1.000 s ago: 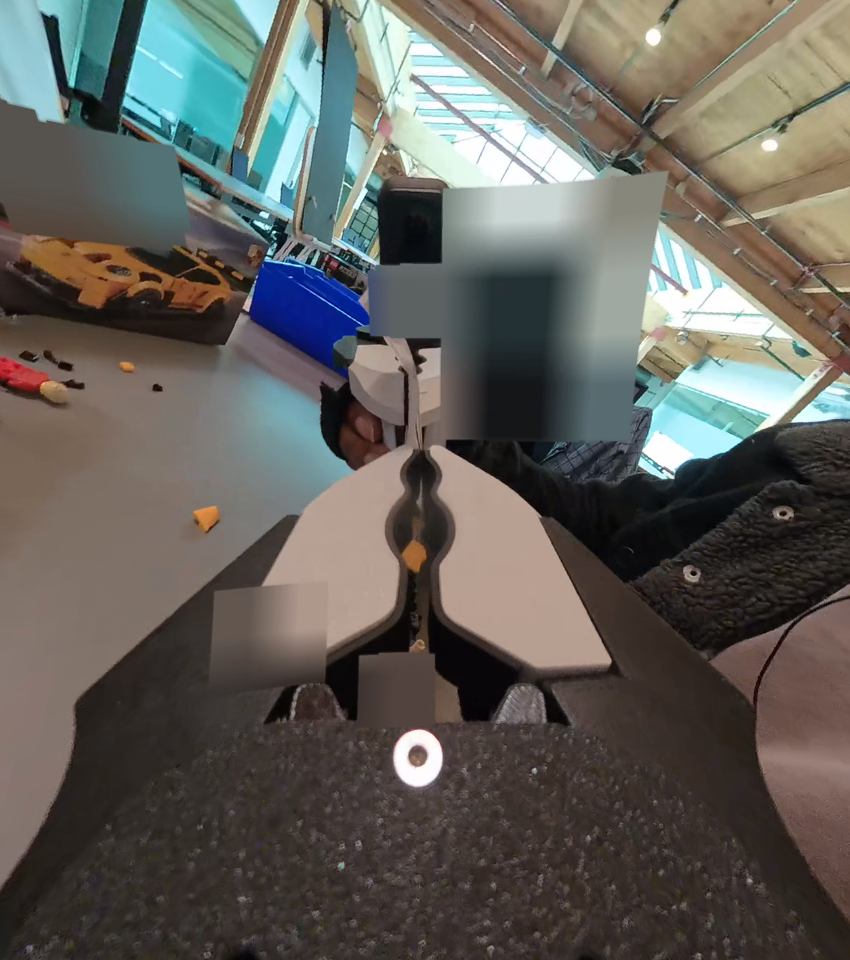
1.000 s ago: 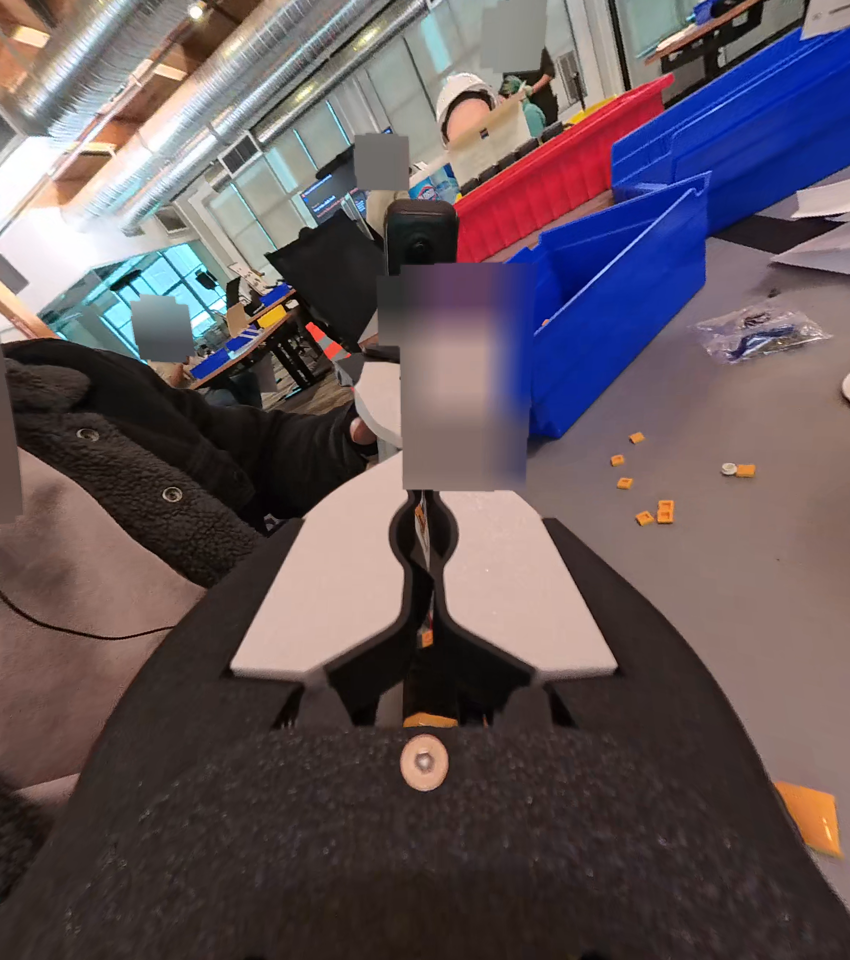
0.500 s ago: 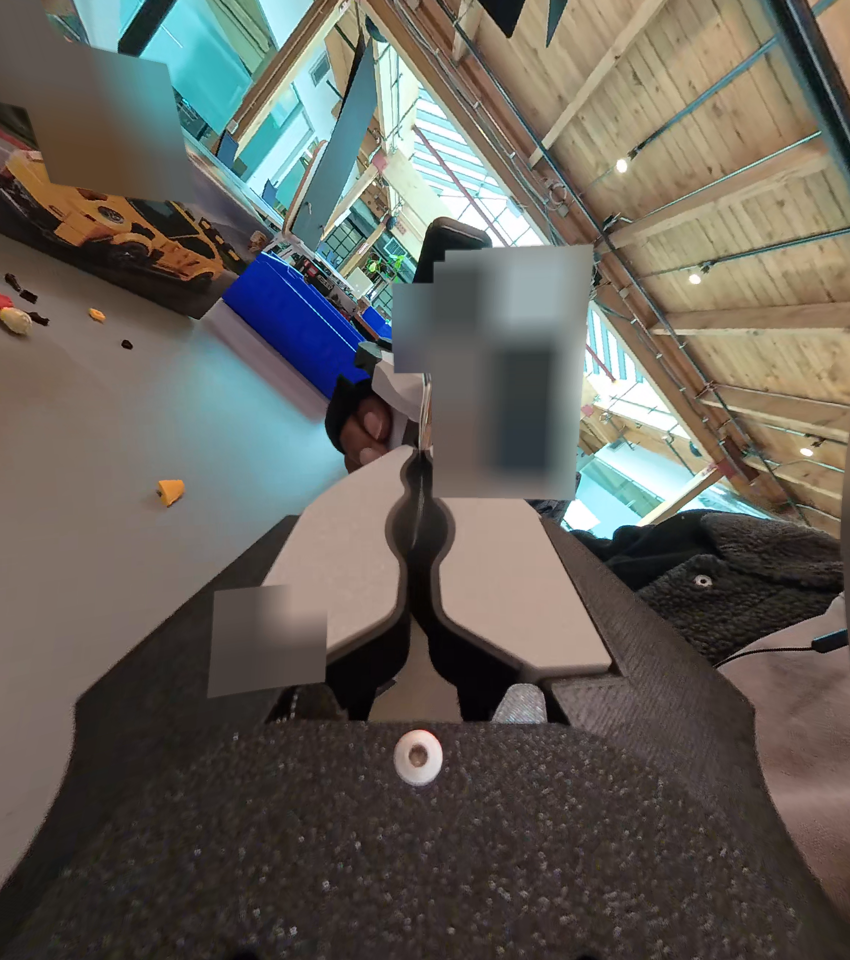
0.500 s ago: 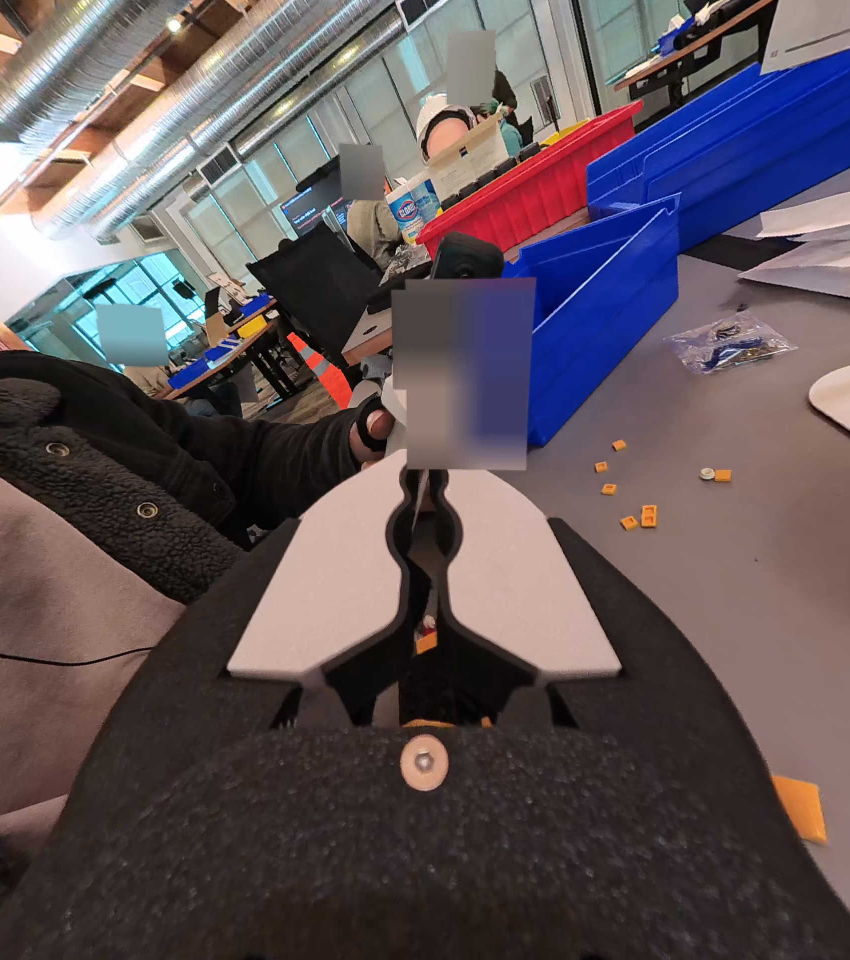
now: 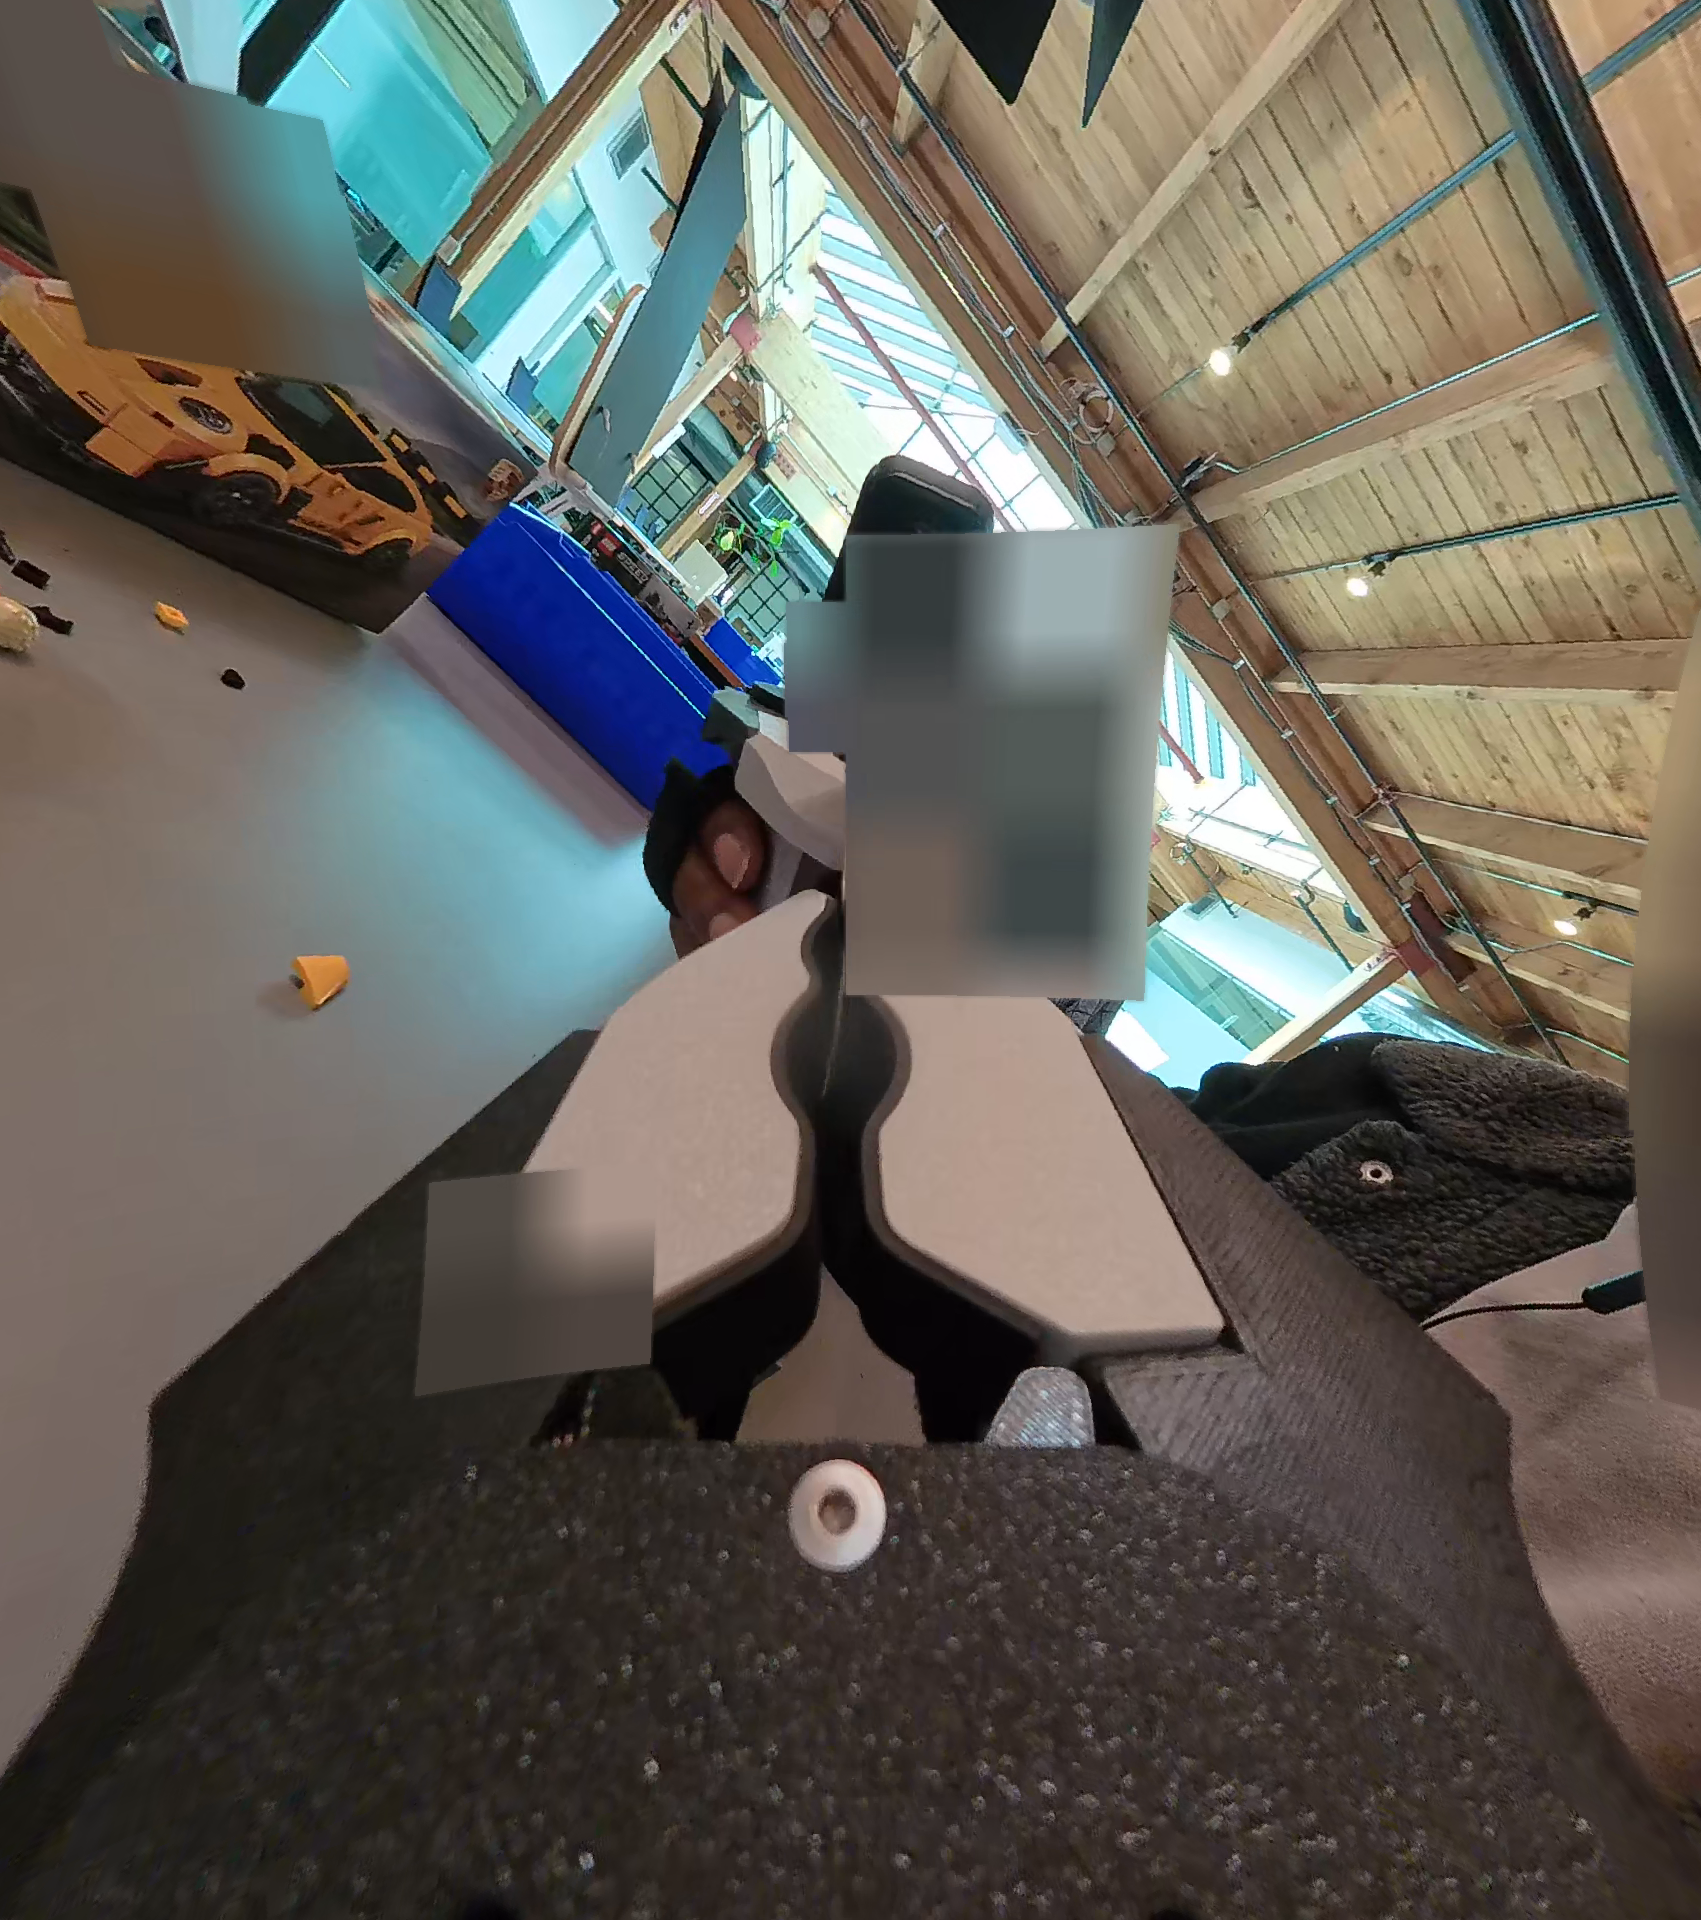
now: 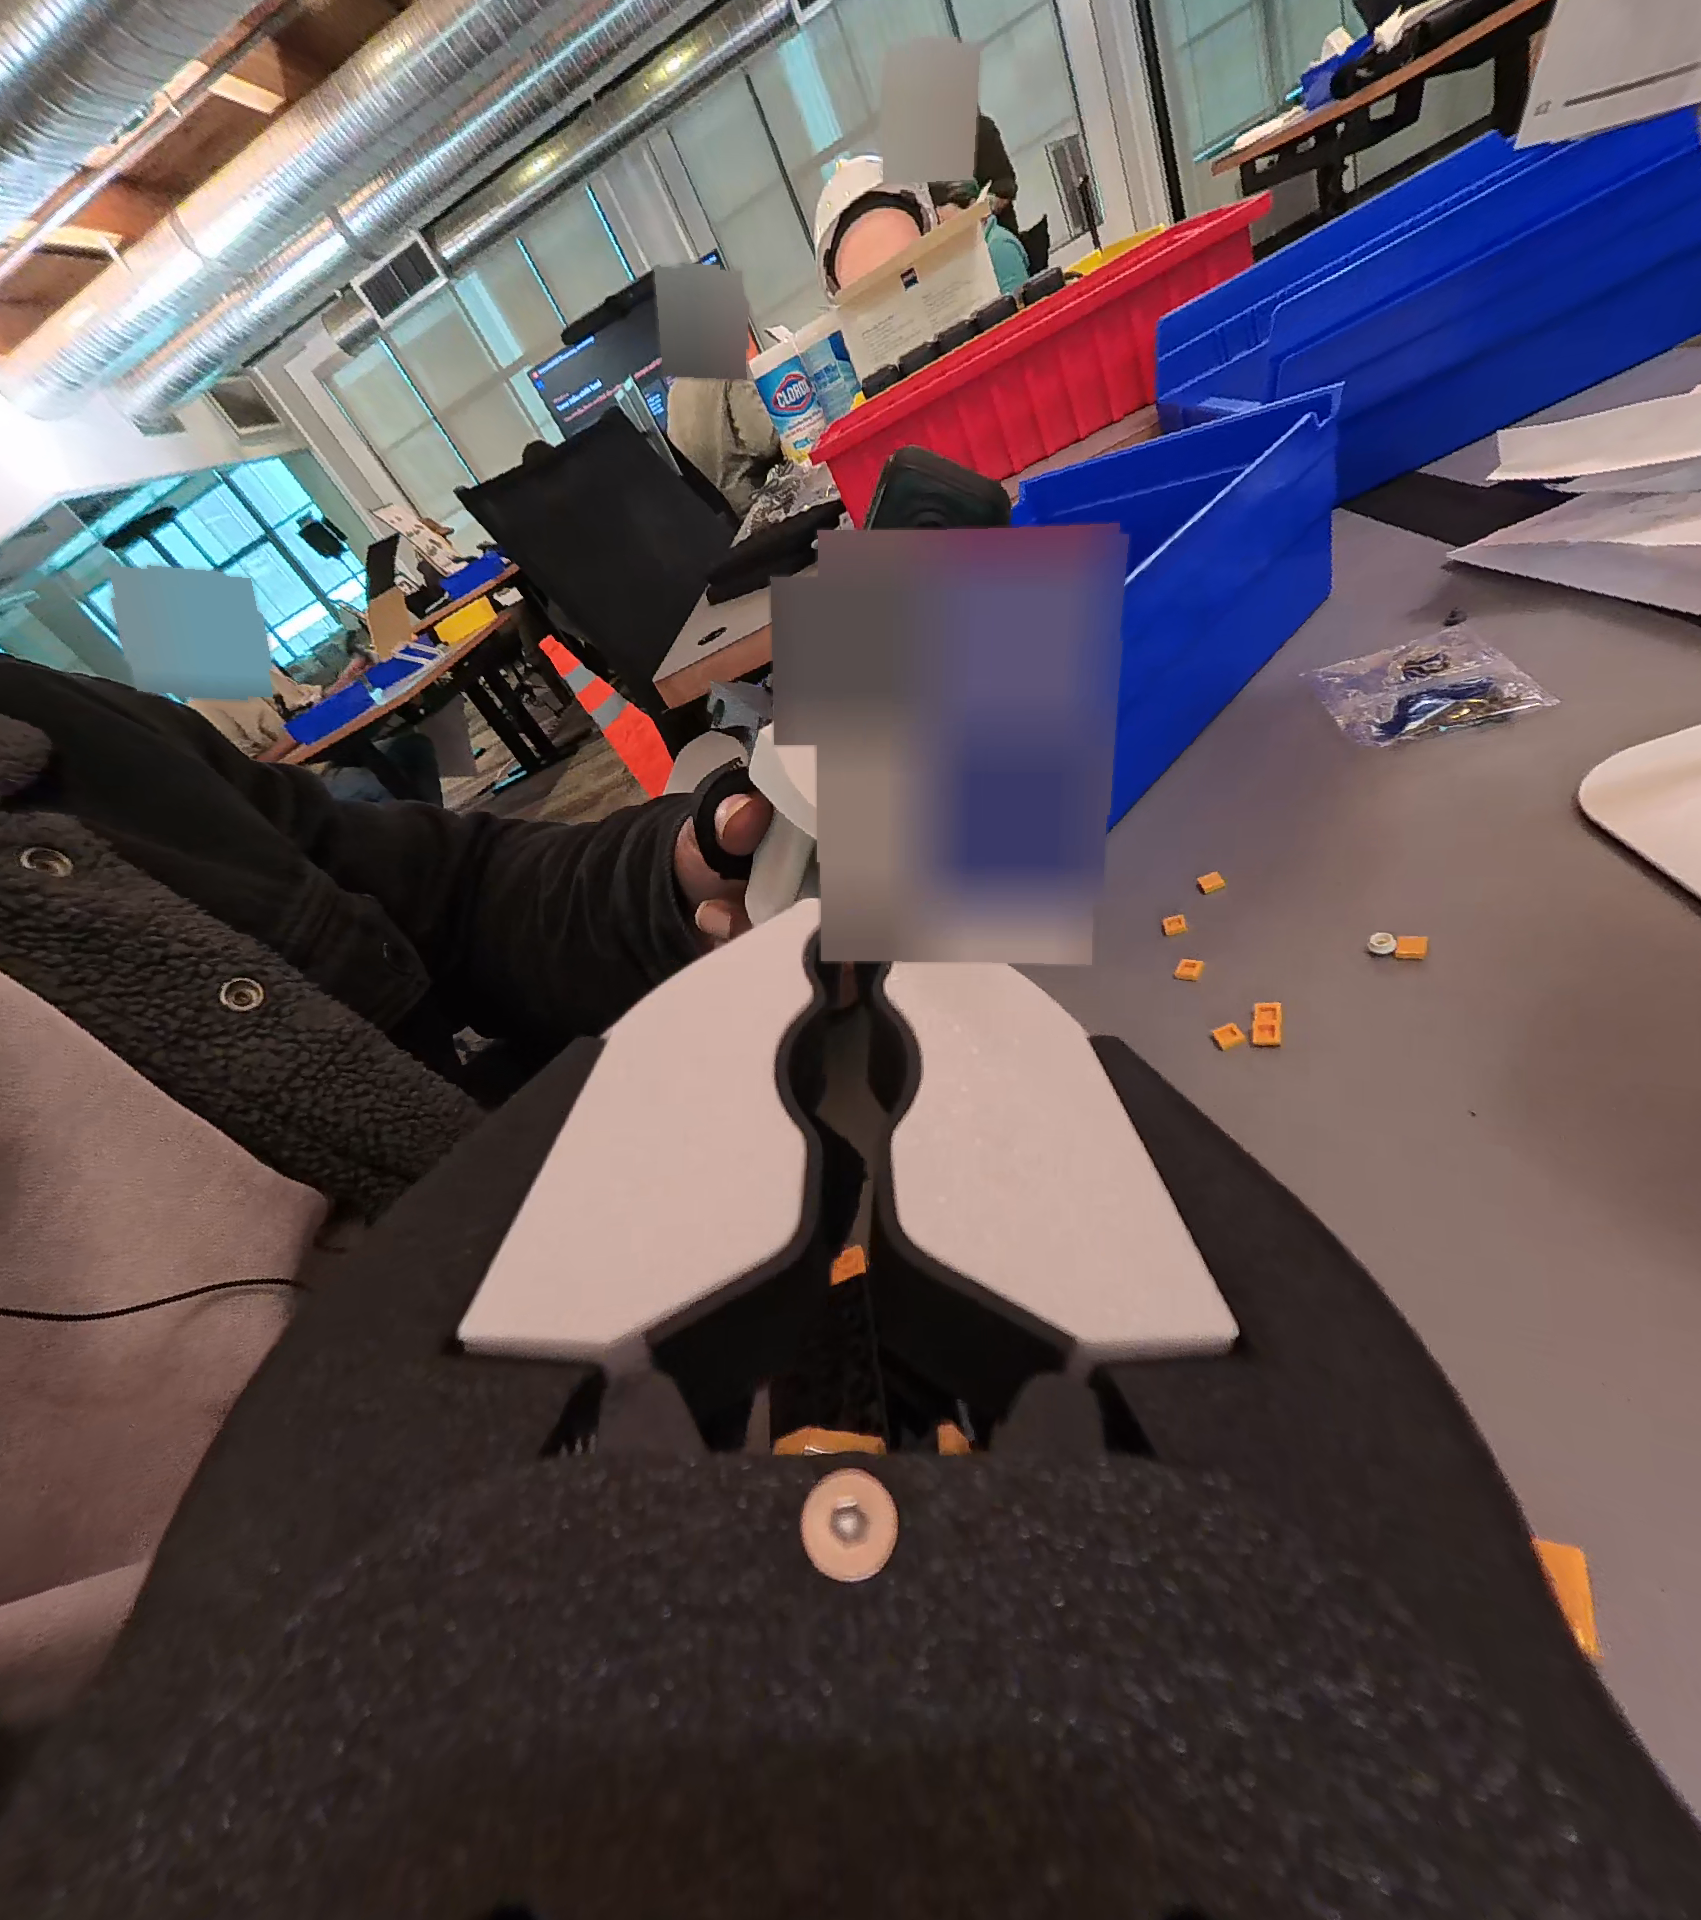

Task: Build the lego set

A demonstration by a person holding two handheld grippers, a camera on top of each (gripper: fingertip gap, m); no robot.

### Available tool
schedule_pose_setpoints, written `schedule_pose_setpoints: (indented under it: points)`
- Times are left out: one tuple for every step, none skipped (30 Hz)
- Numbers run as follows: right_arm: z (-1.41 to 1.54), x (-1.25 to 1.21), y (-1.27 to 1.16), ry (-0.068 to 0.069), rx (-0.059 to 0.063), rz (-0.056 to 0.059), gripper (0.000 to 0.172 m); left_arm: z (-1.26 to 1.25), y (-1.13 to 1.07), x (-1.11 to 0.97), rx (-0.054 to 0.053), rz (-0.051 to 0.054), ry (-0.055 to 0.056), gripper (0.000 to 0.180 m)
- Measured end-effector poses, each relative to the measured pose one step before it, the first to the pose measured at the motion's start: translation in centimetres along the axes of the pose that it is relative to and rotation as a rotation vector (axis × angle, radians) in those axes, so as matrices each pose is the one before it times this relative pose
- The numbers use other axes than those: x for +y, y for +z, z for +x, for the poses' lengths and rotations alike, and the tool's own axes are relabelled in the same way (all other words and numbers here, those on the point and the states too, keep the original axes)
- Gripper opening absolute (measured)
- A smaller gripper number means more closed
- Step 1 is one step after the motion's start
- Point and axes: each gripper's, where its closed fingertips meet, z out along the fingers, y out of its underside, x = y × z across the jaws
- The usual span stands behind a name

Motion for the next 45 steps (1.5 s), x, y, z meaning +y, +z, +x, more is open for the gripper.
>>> schedule_pose_setpoints:
  points:
    - [0.011,0.004,-0.007,-0.0081,0.003,0.0011,0.001,0.007,0.01,0.006,0.001,-0.0005,0.0002,0.0]
    - [0.016,-0.016,-0.009,-0.0055,0.0016,0.002,0.0,0.022,0.001,0.012,0.0009,-0.0006,0.0008,0.0]
    - [0.035,0.0,0.002,-0.0051,0.0033,0.0016,0.0,0.02,0.016,0.007,0.0007,-0.0007,0.0011,0.0]
    - [0.041,-0.026,0.002,-0.0054,0.0042,0.0031,0.0,0.006,-0.006,0.019,-0.0005,-0.0012,0.0023,0.0]
    - [-0.021,-0.053,0.009,-0.0066,0.0029,0.0044,0.0,0.007,0.013,0.017,-0.0014,-0.0018,0.0044,0.0]
    - [-0.058,-0.063,0.003,-0.0066,0.0016,0.0033,0.0,0.027,0.004,0.006,-0.0007,-0.0014,0.0044,0.0]
    - [-0.006,-0.065,0.014,-0.0074,0.0059,0.0019,0.0,0.011,0.012,0.031,-0.0021,-0.0016,0.0046,0.0]
    - [-0.009,-0.063,0.002,-0.0095,0.0066,0.0018,0.0,-0.023,0.012,0.037,-0.0035,-0.003,0.005,0.0]
    - [-0.058,-0.07,0.022,-0.0129,0.0038,0.0025,0.0,-0.013,0.011,0.041,-0.0027,-0.0028,0.0039,0.0]
    - [-0.006,-0.036,0.017,-0.0156,0.0092,-0.0001,0.001,-0.006,0.022,0.03,-0.0015,-0.0014,0.0022,0.0]
    - [0.069,0.007,0.021,-0.0195,0.0143,-0.0034,0.001,-0.002,0.014,0.033,-0.0007,-0.0019,0.001,0.0]
    - [0.112,0.035,0.031,-0.0202,0.0168,-0.0046,0.002,-0.033,0.015,0.056,-0.002,-0.0032,0.0013,0.0]
    - [0.093,0.03,0.014,-0.0173,0.0131,-0.0041,0.004,-0.025,0.02,0.053,-0.003,-0.0028,0.0026,0.0]
    - [0.105,0.004,-0.009,-0.0157,0.0125,-0.0013,0.005,-0.001,0.024,0.069,-0.001,-0.0031,0.0023,0.0]
    - [0.104,-0.059,-0.037,-0.0109,0.0109,0.0034,0.006,0.024,0.036,0.052,0.0008,-0.0032,0.001,0.0]
    - [0.087,-0.119,-0.072,-0.0057,0.0067,0.0068,0.006,0.009,0.019,0.033,-0.0007,-0.0022,0.0027,0.0]
    - [0.09,-0.098,-0.081,-0.0031,0.0048,0.0058,0.006,0.001,0.008,0.04,-0.0022,-0.0024,0.0039,0.0]
    - [0.013,-0.06,-0.076,-0.0029,-0.0001,0.0029,0.005,-0.008,0.009,0.002,-0.0023,-0.0007,0.0034,0.0]
    - [0.009,-0.019,-0.065,-0.0034,-0.0008,0.0012,0.005,0.003,-0.007,0.001,-0.0007,0.0002,0.0012,0.0]
    - [0.022,-0.005,-0.039,-0.0039,0.0016,-0.0005,0.005,-0.003,-0.007,-0.007,-0.0002,0.0002,-0.0003,0.0]
    - [0.004,0.019,-0.027,-0.0049,0.0006,-0.0023,0.006,-0.018,-0.019,-0.006,-0.0009,0.0007,0.0001,0.0]
    - [-0.031,0.023,-0.031,-0.005,-0.0013,-0.0032,0.006,-0.009,-0.005,-0.011,-0.0004,0.0005,0.0002,0.0]
    - [0.003,-0.013,-0.054,-0.0047,0.001,-0.0002,0.006,0.011,-0.01,-0.012,-0.0002,-0.0001,0.0007,0.0]
    - [0.052,-0.064,-0.07,-0.0038,0.0031,0.0034,0.006,0.006,0.001,0.003,-0.0009,-0.0001,0.0018,0.0]
    - [0.083,-0.076,-0.096,-0.0007,0.0039,0.0045,0.006,0.003,-0.002,0.009,-0.001,-0.0006,0.0019,0.0]
    - [0.067,-0.1,-0.1,0.0021,0.0013,0.0057,0.006,0.011,0.005,0.024,0.0001,-0.0012,0.0012,0.0]
    - [0.066,-0.109,-0.102,0.0027,0.0008,0.007,0.006,0.006,0.001,0.007,-0.0004,-0.0008,0.0016,0.0]
    - [0.105,-0.051,-0.074,0.0028,0.0031,0.0036,0.006,-0.014,0.012,0.026,-0.0018,-0.0016,0.0026,0.0]
    - [0.074,-0.002,-0.058,0.0021,0.0025,0.0002,0.006,-0.01,0.019,0.043,-0.0027,-0.0028,0.0042,0.0]
    - [0.063,0.005,-0.034,0.0021,0.0018,0.0003,0.007,-0.008,0.018,0.048,-0.0036,-0.0031,0.0063,0.0]
    - [0.034,-0.027,-0.018,0.0025,0.0006,0.0022,0.007,0.003,0.016,0.038,-0.0037,-0.0031,0.0076,0.0]
    - [0.024,0.0,-0.014,0.0025,0.0002,0.0009,0.008,-0.007,0.032,0.05,-0.004,-0.0038,0.0081,0.0]
    - [0.018,0.013,-0.004,0.0013,0.0003,0.0002,0.008,0.008,0.021,0.045,-0.0037,-0.0034,0.0074,0.0]
    - [0.02,-0.007,-0.012,0.0015,0.0002,0.0008,0.008,0.001,0.023,0.042,-0.0025,-0.0028,0.0055,0.0]
    - [-0.001,-0.018,-0.019,0.0021,-0.0015,0.0016,0.008,0.012,0.004,0.021,-0.0016,-0.0016,0.0033,0.0]
    - [-0.003,-0.024,-0.017,0.002,-0.0009,0.0015,0.008,0.001,0.014,0.025,-0.0008,-0.001,0.0016,0.0]
    - [0.02,-0.007,-0.018,0.0,0.0013,0.0006,0.008,0.002,0.003,0.009,-0.0003,-0.0009,0.0006,0.0]
    - [0.004,-0.012,-0.013,-0.0012,0.001,0.0006,0.008,-0.011,0.009,0.008,-0.0003,-0.0007,0.0004,0.0]
    - [-0.008,-0.011,-0.003,0.0004,-0.0002,0.0009,0.008,0.0,-0.001,0.017,-0.0005,-0.0006,0.0005,0.0]
    - [-0.027,-0.011,-0.012,0.0008,-0.0012,0.001,0.007,-0.01,0.006,0.008,-0.0007,-0.0003,0.0006,0.0]
    - [0.006,0.004,0.004,0.0002,0.0004,0.0005,0.007,-0.004,0.007,0.003,-0.0007,-0.0004,0.0006,0.0]
    - [0.022,0.004,-0.01,-0.0001,0.001,0.0003,0.007,-0.019,0.005,0.011,-0.001,-0.0005,0.0013,0.0]
    - [-0.004,-0.01,-0.003,0.0008,0.0004,0.0009,0.007,-0.001,0.007,0.013,-0.001,-0.001,0.0019,0.0]
    - [0.001,-0.009,0.005,0.0006,0.0004,0.0007,0.006,-0.01,0.012,0.029,-0.0011,-0.0014,0.0025,0.0]
    - [-0.009,0.005,0.006,-0.0006,0.0004,0.0,0.005,-0.003,0.009,0.028,-0.001,-0.0019,0.0027,0.0]
